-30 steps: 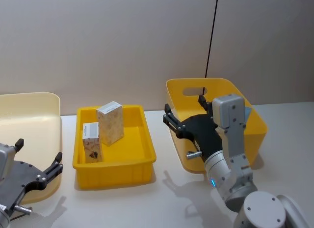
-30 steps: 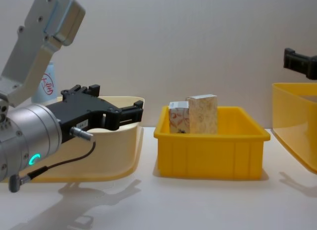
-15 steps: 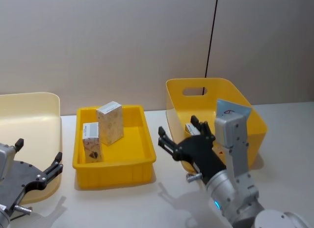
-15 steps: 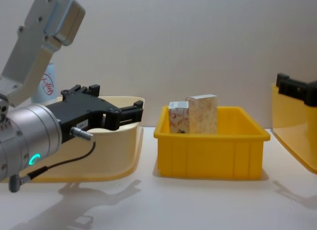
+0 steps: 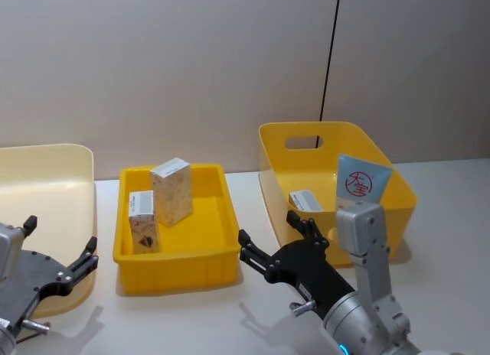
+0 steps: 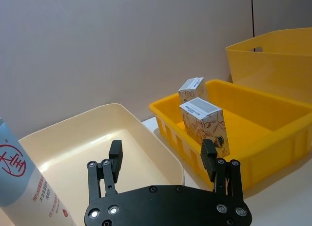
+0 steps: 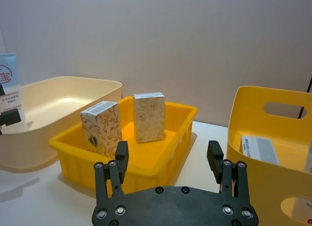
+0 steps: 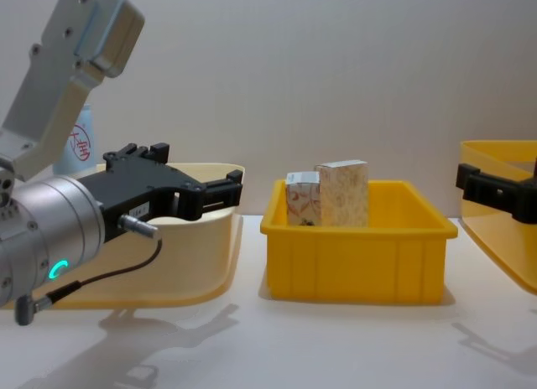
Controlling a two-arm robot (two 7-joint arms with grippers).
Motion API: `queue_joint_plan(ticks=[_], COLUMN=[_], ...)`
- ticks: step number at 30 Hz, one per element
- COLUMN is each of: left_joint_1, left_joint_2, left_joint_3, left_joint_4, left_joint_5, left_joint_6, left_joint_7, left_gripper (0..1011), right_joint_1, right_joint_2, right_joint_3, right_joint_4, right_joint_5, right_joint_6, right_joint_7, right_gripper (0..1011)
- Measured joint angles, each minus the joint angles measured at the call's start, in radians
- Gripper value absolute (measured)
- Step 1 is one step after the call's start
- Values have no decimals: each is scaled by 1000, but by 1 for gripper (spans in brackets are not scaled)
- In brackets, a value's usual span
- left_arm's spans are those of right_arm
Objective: Bimanual collaborative sorting of washing and personal care products
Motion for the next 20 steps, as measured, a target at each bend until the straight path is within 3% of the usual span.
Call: queue_joint_plan(ticks=[20], left_joint_1=[0], left_joint_2=[0], left_joint_3=[0], left_joint_4=[0], left_joint_5=[0], left_joint_6=[0], left_joint_7=[0], left_gripper=[1001], right_joint_1=[-2], right_joint_2=[4], right_joint_3=[-1], right_joint_4=[-1], right_joint_5=[4], right_joint_6=[0], right_joint_7=[0], right_gripper=[1001])
